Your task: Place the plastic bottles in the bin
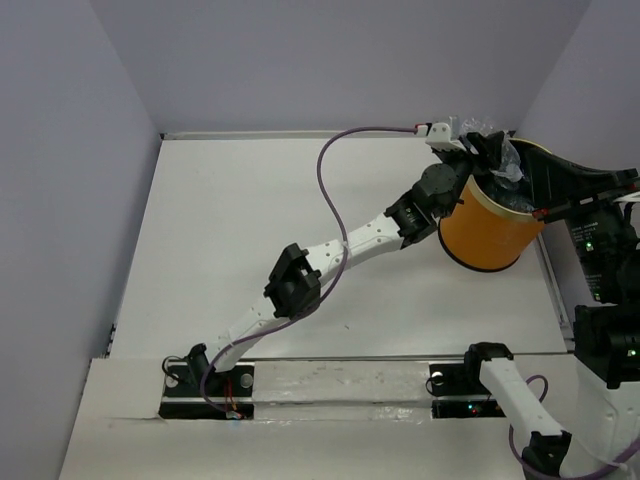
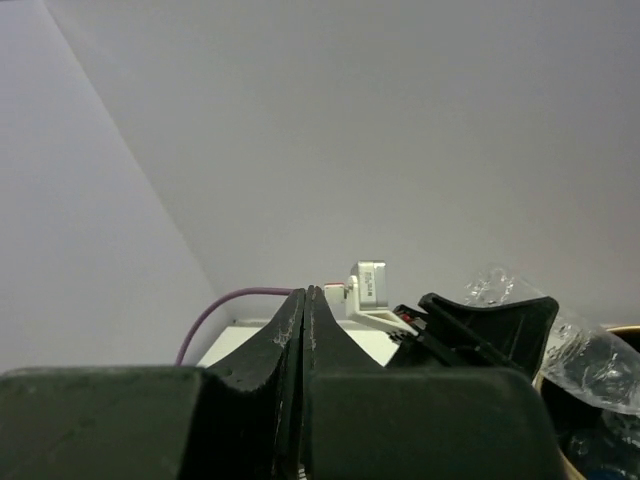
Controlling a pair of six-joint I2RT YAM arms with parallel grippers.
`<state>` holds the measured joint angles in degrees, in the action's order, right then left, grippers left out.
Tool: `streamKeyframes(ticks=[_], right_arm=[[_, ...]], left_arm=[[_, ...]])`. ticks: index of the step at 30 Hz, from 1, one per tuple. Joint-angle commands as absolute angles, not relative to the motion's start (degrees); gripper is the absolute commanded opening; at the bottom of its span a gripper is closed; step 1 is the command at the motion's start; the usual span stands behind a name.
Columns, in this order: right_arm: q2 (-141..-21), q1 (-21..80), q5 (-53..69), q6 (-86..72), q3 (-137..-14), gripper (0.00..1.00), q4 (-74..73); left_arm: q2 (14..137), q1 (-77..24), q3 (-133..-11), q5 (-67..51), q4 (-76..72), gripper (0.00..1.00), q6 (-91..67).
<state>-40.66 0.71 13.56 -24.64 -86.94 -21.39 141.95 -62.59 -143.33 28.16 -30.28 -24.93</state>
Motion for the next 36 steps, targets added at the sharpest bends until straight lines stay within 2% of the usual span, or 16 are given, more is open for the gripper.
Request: streamKeyframes(ticks=[1,6,8,9,10,12,16,27,28,36], right_arm=[[-39.99,0.44,18.98,-26.63,-84.56,0.0,-17.14],[-39.9,0.44,19.42,-27.77,-82.79,0.0,-15.73],[-39.82,0.44,19.77,-28.56,-81.83,0.0,-14.68],[-39.73,0.44,20.12,-29.17,-81.48,0.0,-13.89],[-39.73,0.44,20.13,-29.18,-81.47,0.0,-13.89],[-39.29,0.44,19.6,-29.27,-81.12,0.0,-13.8],[-38.24,0.44,18.72,-29.36,-81.56,0.0,-13.97],[-34.36,0.44,14.5,-26.55,-85.16,0.0,-17.22],[-34.28,0.44,13.72,-26.19,-85.25,0.0,-17.49],[-34.28,0.44,12.39,-25.4,-86.74,0.0,-18.28]], left_arm=[[143.26,-63.1,-148.53,36.38,-44.2,0.53,-18.99],[146.16,-64.07,-148.45,35.07,-47.99,0.56,-13.28],[147.13,-64.86,-148.27,34.11,-48.69,0.63,-11.26],[147.3,-65.12,-147.58,33.23,-48.95,0.7,-9.42],[147.57,-65.39,-147.31,33.22,-49.13,0.7,-8.8],[148.27,-66.18,-146.61,31.91,-49.22,0.78,-8.0],[148.71,-67.59,-145.02,29.54,-49.04,0.99,-6.77],[136.77,-68.38,-135.98,22.33,-50.36,0.99,-4.22],[133.63,-68.03,-131.44,21.72,-50.54,0.99,-4.22],[120.33,-65.31,-119.28,19.16,-51.42,0.99,-5.45]])
